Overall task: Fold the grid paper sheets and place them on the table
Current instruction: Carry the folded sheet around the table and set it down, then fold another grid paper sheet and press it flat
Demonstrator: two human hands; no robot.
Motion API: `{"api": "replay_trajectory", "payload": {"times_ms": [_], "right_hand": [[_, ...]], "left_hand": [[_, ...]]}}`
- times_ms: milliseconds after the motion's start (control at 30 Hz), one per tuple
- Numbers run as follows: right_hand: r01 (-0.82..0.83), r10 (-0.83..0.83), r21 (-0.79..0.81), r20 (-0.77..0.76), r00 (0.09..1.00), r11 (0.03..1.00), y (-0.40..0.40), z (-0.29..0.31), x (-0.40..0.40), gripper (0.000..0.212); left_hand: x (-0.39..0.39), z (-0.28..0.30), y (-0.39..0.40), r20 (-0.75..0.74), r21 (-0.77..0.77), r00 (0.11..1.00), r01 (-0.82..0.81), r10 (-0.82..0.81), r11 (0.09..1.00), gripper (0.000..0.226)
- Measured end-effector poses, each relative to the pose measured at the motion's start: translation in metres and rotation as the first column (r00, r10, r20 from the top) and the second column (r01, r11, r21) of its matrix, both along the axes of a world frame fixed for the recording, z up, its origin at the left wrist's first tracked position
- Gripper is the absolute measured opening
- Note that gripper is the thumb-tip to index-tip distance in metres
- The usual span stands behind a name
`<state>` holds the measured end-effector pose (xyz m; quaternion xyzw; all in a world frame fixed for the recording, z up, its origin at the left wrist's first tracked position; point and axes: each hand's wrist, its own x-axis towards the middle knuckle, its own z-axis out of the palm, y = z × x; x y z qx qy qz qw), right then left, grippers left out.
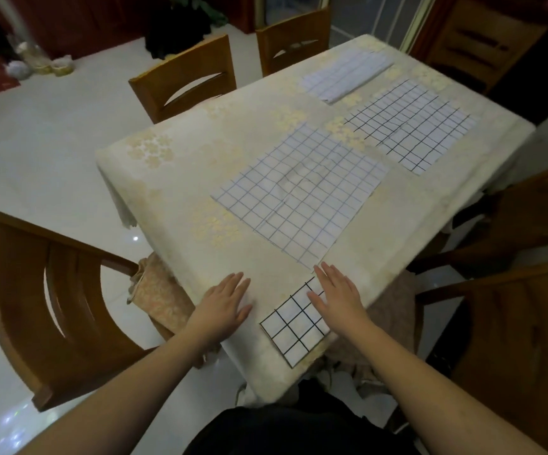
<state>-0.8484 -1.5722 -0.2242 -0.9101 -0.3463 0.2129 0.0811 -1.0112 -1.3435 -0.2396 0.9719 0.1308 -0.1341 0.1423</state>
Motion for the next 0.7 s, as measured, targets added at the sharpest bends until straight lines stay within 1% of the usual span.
{"api": "replay_trajectory", "payload": {"times_ms": [33, 67, 167, 300, 333, 400, 467, 533, 633, 700], "right_hand": [[0.004, -0.004, 0.001, -0.006, 1.0, 1.0, 0.003, 0.001, -0.002, 0.075], [0.013, -0.014, -0.003, -0.016, 1.0, 1.0, 0.005, 0.001, -0.003, 0.074], [0.055, -0.056, -0.008, -0.056, 0.997, 0.998, 0.012, 0.003, -0.004, 0.064], [0.052, -0.055, -0.029, -0.094, 0.994, 0.998, 0.022, -0.001, 0.001, 0.064], [0.044, -0.049, -0.045, -0.102, 0.994, 0.998, 0.025, -0.004, 0.004, 0.064], [0.007, -0.017, -0.087, -0.114, 0.993, 0.996, 0.034, -0.01, 0.011, 0.063], [-0.029, 0.015, -0.116, -0.122, 0.992, 0.993, 0.042, -0.019, 0.018, 0.063], [-0.063, 0.043, -0.151, -0.132, 0.99, 0.987, 0.049, -0.028, 0.023, 0.064], [-0.087, 0.062, -0.192, -0.131, 0.989, 0.978, 0.05, -0.038, 0.027, 0.067], [-0.09, 0.069, -0.189, -0.113, 0.991, 0.978, 0.051, -0.04, 0.027, 0.069]], "left_hand": [[0.005, 0.002, 0.004, 0.003, 0.009, 1.0, 0.01, -0.01, 1.0, 0.091], [0.009, 0.004, 0.007, 0.003, 0.017, 1.0, 0.016, -0.016, 1.0, 0.091], [0.022, 0.007, 0.011, -0.018, 0.025, 0.999, 0.031, -0.031, 0.999, 0.09], [0.037, 0.002, 0.01, -0.075, 0.037, 0.995, 0.069, -0.066, 0.997, 0.067], [0.042, -0.001, 0.011, -0.087, 0.048, 0.993, 0.079, -0.074, 0.996, 0.065], [0.051, -0.004, 0.013, -0.123, 0.082, 0.989, 0.093, -0.083, 0.992, 0.072], [0.058, -0.004, 0.014, -0.129, 0.091, 0.989, 0.082, -0.07, 0.992, 0.089], [0.063, -0.005, 0.016, -0.122, 0.08, 0.991, 0.065, -0.055, 0.995, 0.091], [0.072, -0.006, 0.017, -0.157, 0.075, 0.987, 0.05, -0.037, 0.996, 0.073], [0.076, -0.004, 0.019, -0.167, 0.064, 0.986, 0.03, -0.019, 0.998, 0.067]]}}
